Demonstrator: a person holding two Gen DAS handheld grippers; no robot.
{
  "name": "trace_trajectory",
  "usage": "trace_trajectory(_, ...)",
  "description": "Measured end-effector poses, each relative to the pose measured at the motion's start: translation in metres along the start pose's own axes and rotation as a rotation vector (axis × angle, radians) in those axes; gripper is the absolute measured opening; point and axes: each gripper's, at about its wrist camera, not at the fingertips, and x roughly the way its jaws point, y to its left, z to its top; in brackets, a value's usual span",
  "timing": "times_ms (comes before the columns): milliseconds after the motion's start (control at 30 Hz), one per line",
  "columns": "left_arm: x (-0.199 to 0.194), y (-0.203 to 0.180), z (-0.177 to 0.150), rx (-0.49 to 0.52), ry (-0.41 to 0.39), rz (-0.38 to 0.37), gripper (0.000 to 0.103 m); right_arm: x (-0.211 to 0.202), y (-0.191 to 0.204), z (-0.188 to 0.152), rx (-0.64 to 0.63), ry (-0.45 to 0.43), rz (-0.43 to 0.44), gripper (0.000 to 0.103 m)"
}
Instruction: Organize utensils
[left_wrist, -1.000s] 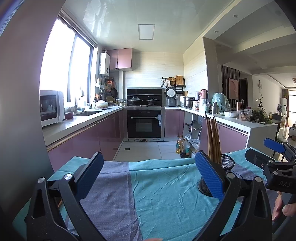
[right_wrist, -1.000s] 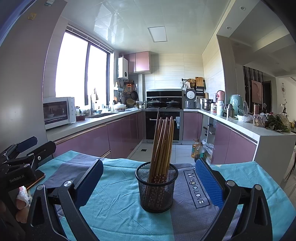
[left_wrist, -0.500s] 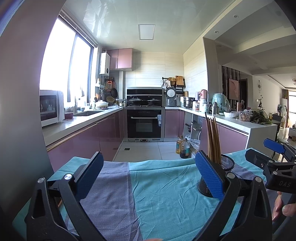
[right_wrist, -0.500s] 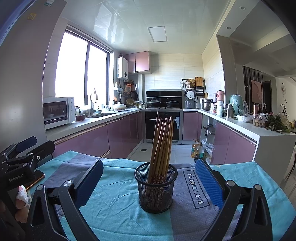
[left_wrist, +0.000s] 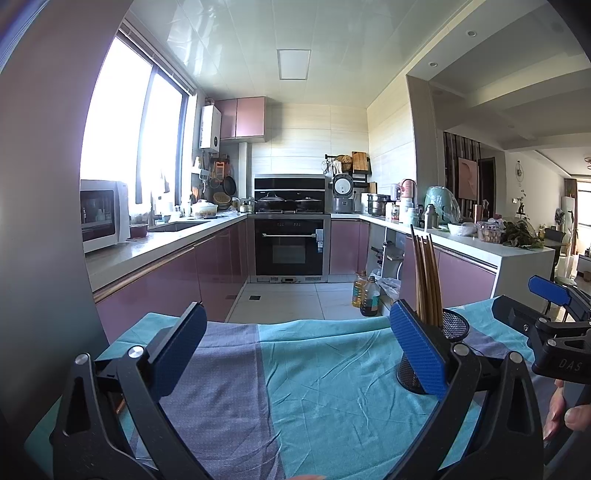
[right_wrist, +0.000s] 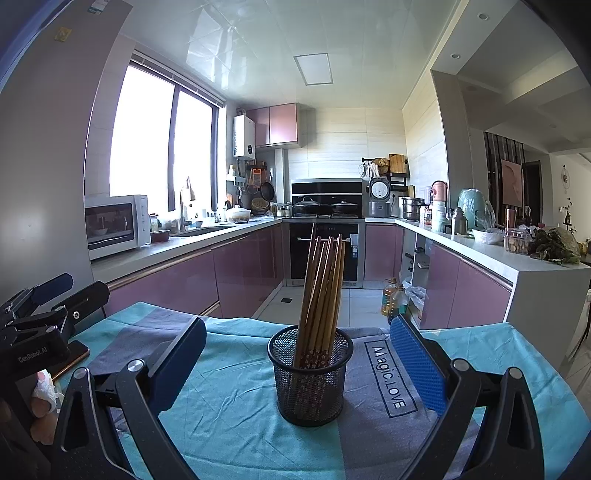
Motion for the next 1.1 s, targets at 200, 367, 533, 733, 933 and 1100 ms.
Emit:
trace_trajectory(200,-0.0001,-0.0004,-0.0001,-0.001,0.000,0.001,0.098,-0.0010,-0.0017,-0.0006,0.001,-0.004,0.000,0.096)
trace_trajectory(367,-0.0003,-0.0005,0.0002,-0.002,-0.001,0.000,0.098,-0.0006,-0.0018,-0.0010,0.001,-0.003,0.000,0.096)
trace_trajectory(533,-0.0002,0.0001,-0.0004,-0.001,-0.001,0.001,0.098,-0.0003,-0.0017,-0.0009,0.002,-0.004,0.001,0.096)
trace_trajectory(733,-0.0002,0.0005,-0.0005,-0.002,-0.001,0.000,0.098,-0.0005,-0.0015,-0.0009,-0.002,-0.005,-0.002,0.096)
trace_trajectory(933,0.0000,0.0007,-0.0006,-0.003,-0.001,0.000,0.098,-0.0013,-0.0027,-0.0020,0.003,-0.004,-0.003,0.096)
trace_trajectory(1100,0.0001,0.0007,-0.0006,-0.003,0.000,-0.001,0.098,-0.0017,-0.0028,-0.0016,0.002,-0.005,-0.003,0.096)
